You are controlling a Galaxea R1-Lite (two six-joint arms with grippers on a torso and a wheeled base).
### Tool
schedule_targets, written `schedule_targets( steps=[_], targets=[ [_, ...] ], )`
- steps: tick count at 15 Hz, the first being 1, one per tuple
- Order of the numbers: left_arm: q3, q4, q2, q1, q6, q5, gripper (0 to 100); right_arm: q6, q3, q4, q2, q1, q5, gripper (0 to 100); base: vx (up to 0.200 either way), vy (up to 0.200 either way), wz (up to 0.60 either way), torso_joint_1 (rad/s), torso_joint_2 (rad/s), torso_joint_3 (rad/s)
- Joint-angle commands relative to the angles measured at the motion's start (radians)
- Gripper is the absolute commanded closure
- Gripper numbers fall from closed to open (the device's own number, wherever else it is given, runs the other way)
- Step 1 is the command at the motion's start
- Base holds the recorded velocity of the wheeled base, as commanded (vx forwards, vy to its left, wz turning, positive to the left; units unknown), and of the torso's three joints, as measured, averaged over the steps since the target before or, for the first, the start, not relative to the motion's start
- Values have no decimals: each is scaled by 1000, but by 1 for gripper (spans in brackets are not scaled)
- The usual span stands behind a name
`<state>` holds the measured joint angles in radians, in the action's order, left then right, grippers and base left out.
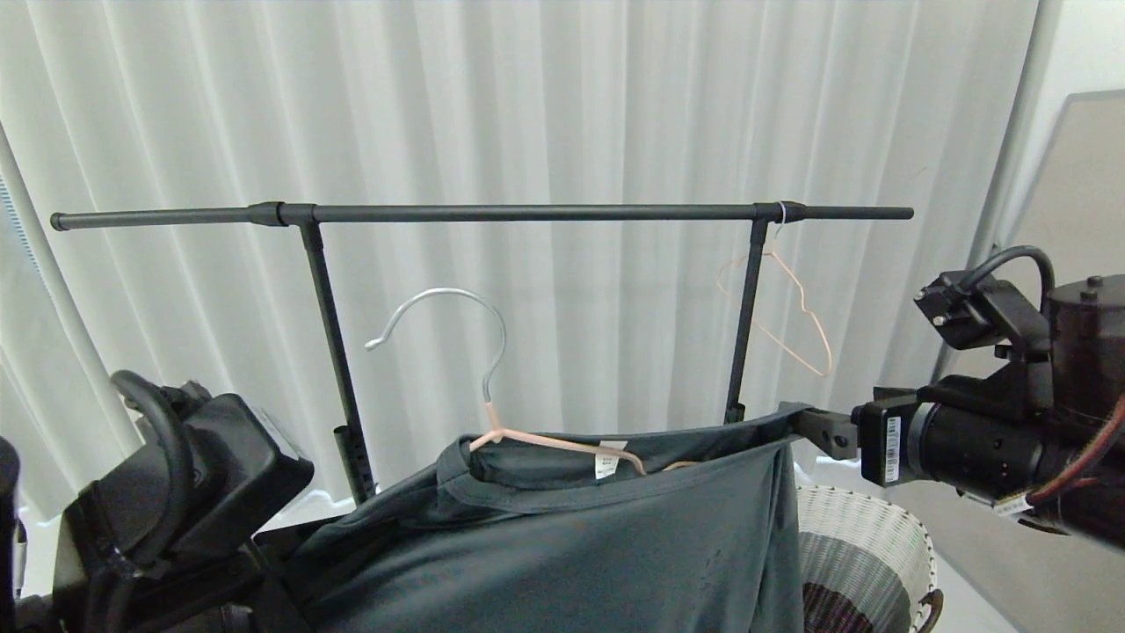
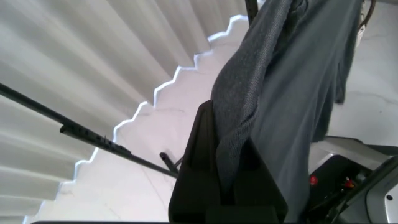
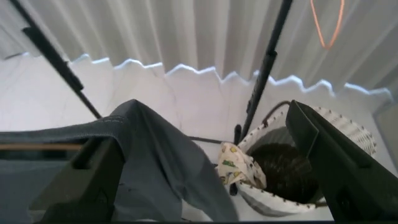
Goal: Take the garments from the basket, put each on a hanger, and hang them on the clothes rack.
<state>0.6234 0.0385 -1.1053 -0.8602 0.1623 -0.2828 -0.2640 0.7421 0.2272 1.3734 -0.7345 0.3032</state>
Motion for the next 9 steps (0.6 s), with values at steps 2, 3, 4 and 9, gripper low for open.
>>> schedule_targets(
  steps=[2,3,4,9],
  targets=[
    [27,-5,-16,0,-4,1,100,14,-33,0,-36,-79,-27,0,0,0,0,0,0,0],
    [27,-9,-14,0,-6,-1,100,31,-43,0,-42,-111,-50,0,0,0,0,0,0,0],
    [25,-9,-13,0,-7,-1,100,68,-50,1,-50,-131,-70,0,0,0,0,0,0,0],
    [16,-9,-25,0,-7,1,100,289,-60,-5,-123,-146,-225,0,0,0,0,0,0,0]
  ],
)
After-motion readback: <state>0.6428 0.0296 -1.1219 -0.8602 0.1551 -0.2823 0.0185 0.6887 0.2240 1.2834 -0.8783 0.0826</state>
